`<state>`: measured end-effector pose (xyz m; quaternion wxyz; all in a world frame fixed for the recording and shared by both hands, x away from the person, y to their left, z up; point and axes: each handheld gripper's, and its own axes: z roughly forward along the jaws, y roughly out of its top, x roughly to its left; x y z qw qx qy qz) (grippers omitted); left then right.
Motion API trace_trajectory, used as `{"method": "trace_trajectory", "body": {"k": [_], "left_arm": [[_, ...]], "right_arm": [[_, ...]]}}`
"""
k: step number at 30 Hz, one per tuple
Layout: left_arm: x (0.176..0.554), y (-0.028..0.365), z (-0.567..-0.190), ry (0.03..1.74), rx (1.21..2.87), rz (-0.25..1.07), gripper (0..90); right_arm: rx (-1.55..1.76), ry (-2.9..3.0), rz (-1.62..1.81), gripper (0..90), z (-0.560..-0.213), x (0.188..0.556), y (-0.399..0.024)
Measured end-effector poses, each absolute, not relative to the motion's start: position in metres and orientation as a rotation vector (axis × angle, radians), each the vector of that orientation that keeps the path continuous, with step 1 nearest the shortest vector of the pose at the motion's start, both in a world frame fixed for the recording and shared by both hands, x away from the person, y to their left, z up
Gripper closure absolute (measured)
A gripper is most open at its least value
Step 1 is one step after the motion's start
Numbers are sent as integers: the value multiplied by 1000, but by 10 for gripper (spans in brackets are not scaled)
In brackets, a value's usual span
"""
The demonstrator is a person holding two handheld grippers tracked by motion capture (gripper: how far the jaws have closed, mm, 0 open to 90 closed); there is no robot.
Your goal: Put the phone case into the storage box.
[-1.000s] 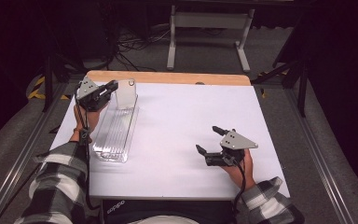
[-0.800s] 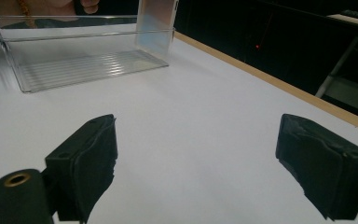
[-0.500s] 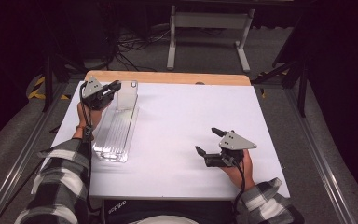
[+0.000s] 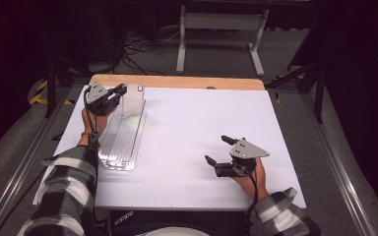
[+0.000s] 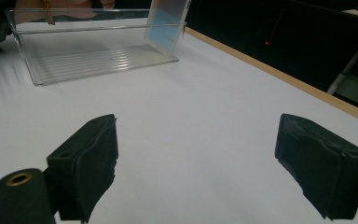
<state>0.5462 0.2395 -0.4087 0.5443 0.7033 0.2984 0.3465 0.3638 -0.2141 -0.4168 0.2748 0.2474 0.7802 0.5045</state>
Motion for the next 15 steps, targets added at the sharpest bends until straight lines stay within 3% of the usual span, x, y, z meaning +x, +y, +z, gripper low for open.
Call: {"method": "trace_trajectory", "body": {"k": [9, 10, 15], "left_arm": [[550, 245, -415, 795, 1683, 866, 761], [551, 244, -416, 811, 1692, 890, 800], [552, 242, -419, 825, 1702, 881, 806]], "right_arm": [[657, 2106, 1360, 136, -418, 364, -212], [657, 2109, 1359, 136, -418, 364, -212], [649, 2113, 1354, 136, -419, 364, -211]]}}
